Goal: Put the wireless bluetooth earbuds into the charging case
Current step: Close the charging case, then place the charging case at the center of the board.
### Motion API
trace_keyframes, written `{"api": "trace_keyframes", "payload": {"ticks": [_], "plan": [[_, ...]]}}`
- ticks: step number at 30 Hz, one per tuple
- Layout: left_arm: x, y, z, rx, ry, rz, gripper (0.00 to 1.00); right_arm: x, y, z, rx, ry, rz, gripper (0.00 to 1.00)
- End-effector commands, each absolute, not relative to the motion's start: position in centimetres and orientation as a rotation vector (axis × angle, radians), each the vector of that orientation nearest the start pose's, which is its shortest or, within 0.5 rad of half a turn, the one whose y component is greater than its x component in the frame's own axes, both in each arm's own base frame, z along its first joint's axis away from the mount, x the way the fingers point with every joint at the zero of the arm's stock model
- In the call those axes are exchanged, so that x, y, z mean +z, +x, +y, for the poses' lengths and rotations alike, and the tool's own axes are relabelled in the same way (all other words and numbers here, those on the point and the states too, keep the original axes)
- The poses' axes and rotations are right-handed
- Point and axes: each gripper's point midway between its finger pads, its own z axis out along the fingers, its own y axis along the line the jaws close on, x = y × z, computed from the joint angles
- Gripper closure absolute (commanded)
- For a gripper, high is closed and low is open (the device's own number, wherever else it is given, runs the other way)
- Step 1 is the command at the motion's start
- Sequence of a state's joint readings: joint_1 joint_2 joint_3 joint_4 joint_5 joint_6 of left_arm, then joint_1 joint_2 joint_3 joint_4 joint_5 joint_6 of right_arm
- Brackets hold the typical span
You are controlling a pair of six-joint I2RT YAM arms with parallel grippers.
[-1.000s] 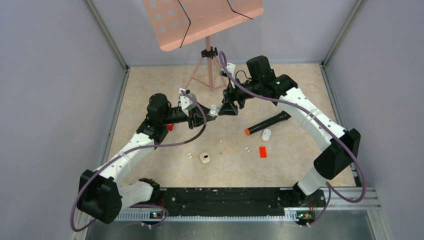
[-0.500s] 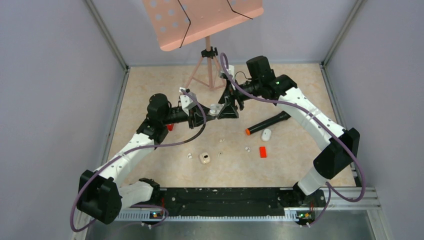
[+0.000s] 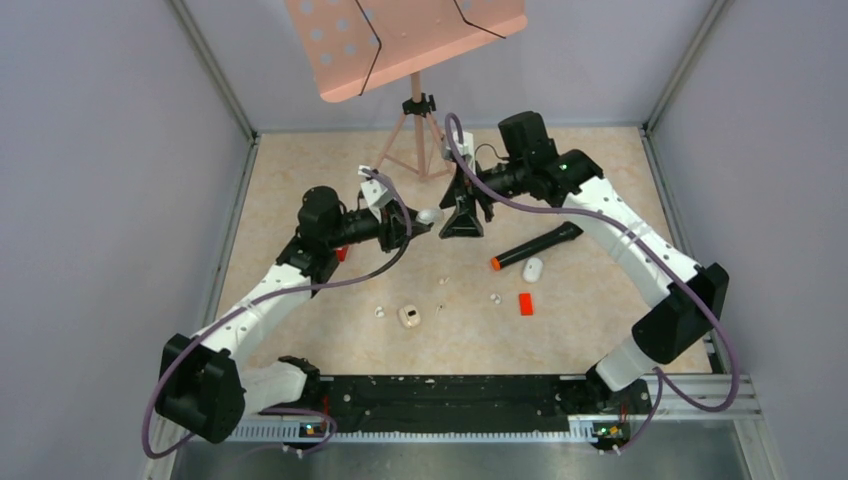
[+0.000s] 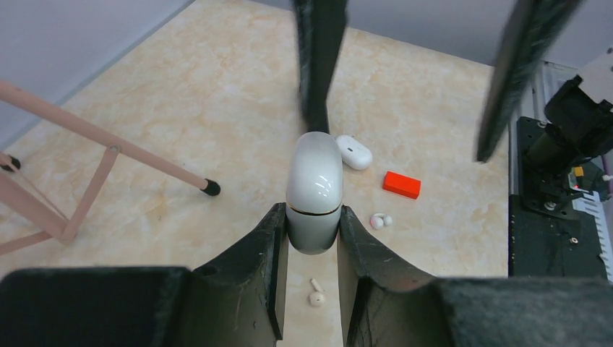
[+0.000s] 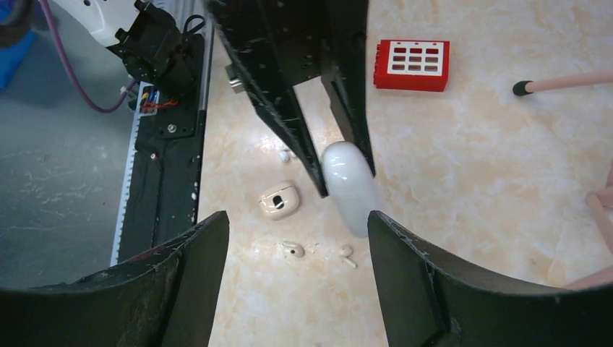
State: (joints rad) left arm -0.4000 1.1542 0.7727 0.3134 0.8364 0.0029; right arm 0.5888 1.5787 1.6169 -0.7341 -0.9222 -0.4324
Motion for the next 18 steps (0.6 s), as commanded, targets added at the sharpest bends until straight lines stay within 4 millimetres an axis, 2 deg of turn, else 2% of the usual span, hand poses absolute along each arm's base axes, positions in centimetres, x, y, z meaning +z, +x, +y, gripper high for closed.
{"api": "trace_keyframes", "payload": {"ticks": [1, 4, 6, 9, 11, 13, 16, 18], "plan": [[26.8, 29.4, -25.5, -0.933, 0.867, 1.452, 1.00, 33.6, 23.6, 30.8, 1.007, -1.467, 1.465, 0.31], [24.5, 29.3, -25.4, -0.920, 0.917, 1.501, 1.00, 33.0, 24.1, 29.4, 0.916, -1.428, 1.523, 0.29], [22.1, 28.8, -25.3, -0.919, 0.973, 1.552, 1.00, 31.5, 24.9, 28.0, 0.861, -1.388, 1.599, 0.29], [17.4, 27.5, -24.9, -0.942, 1.077, 1.685, 1.00, 27.7, 26.1, 25.4, 0.765, -1.303, 1.755, 0.29], [14.3, 26.1, -24.4, -0.990, 1.138, 1.820, 0.98, 25.3, 26.3, 24.1, 0.705, -1.283, 1.826, 0.29], [12.1, 25.7, -24.2, -1.038, 1.165, 1.953, 0.97, 23.5, 26.1, 23.2, 0.665, -1.274, 1.869, 0.29], [9.8, 27.5, -24.0, -1.042, 1.041, 2.248, 0.93, 22.0, 25.8, 22.6, 0.647, -1.243, 1.925, 0.28], [8.2, 27.7, -23.9, -1.073, 0.974, 2.461, 0.93, 21.4, 25.5, 22.4, 0.650, -1.238, 1.946, 0.28]]}}
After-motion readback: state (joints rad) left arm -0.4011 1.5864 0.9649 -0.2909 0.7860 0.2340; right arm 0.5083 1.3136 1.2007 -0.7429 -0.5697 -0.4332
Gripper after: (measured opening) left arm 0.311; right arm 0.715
